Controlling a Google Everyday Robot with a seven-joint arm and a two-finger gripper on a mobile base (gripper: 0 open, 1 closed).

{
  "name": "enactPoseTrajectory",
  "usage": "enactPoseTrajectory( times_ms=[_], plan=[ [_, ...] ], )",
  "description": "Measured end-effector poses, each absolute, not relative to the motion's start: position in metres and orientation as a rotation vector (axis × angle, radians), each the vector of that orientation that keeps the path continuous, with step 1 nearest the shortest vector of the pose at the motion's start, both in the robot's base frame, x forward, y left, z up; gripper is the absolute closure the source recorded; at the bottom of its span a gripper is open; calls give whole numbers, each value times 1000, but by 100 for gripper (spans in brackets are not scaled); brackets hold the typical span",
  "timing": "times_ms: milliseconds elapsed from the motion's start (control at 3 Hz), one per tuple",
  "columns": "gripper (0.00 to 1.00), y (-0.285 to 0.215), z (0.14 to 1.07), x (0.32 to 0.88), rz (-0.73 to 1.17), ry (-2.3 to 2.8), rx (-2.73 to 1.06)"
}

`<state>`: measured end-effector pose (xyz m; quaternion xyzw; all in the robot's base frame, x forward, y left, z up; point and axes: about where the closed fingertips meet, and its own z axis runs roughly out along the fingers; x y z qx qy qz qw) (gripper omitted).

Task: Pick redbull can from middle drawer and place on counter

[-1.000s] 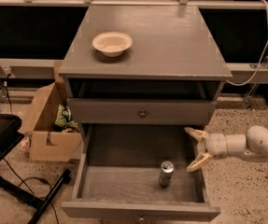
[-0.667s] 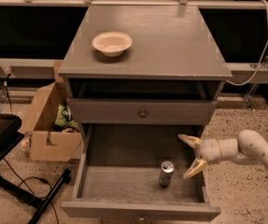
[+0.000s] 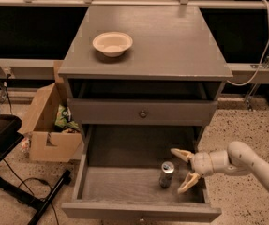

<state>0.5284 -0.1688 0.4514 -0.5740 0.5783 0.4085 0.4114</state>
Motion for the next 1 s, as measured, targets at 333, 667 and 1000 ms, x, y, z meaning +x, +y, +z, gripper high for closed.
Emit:
enactPoseTrajectory(
  times_ms=[333, 667, 1000],
  plan=[
    [25, -163, 437, 528, 1059, 1464, -1429],
    [48, -148, 432, 529, 1104, 1464, -1413],
    [72, -121, 439, 525, 1171, 1463, -1409]
  ],
)
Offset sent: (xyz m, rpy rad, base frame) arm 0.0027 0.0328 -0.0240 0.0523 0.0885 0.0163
